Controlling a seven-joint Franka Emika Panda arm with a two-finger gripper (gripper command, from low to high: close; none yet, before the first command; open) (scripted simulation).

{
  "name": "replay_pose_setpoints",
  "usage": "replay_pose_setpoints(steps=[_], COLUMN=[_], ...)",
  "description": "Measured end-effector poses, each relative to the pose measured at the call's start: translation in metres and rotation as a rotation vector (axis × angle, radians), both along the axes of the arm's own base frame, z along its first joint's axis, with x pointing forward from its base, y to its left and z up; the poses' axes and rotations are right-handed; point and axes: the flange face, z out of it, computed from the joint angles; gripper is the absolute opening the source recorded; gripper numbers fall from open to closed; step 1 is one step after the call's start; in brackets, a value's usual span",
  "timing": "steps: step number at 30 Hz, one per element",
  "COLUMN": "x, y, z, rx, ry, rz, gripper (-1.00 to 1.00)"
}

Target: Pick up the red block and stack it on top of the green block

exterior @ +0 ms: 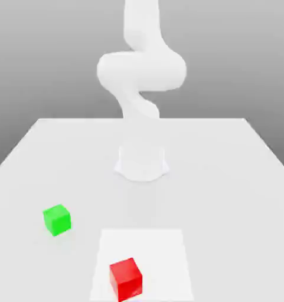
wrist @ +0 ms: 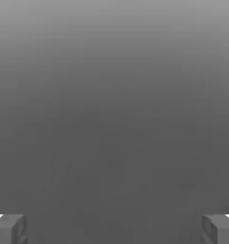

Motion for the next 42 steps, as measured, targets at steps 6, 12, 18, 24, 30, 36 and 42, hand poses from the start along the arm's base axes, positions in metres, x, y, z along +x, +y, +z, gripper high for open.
replay_pose_setpoints(steps=[6,12,18,24,30,36,42], x=[0.067,0.105,0.115,0.102,0.094,0.093,0.093], y=[-0.007,-0.023,-0.038,-0.038,-0.034,-0.034,-0.034], z=[-0.104,-0.216,-0.327,-0.427,-0.508,-0.520,-0.480], rx=[0.062,0.140,0.241,0.368,0.428,0.429,0.429], ry=[0.162,0.305,0.440,0.574,0.626,0.625,0.625], rz=[-0.241,-0.465,-0.686,-0.894,-0.979,-0.979,-0.980], gripper=[0.00,0.00,0.00,0.00,0.00,-1.00,-1.00])
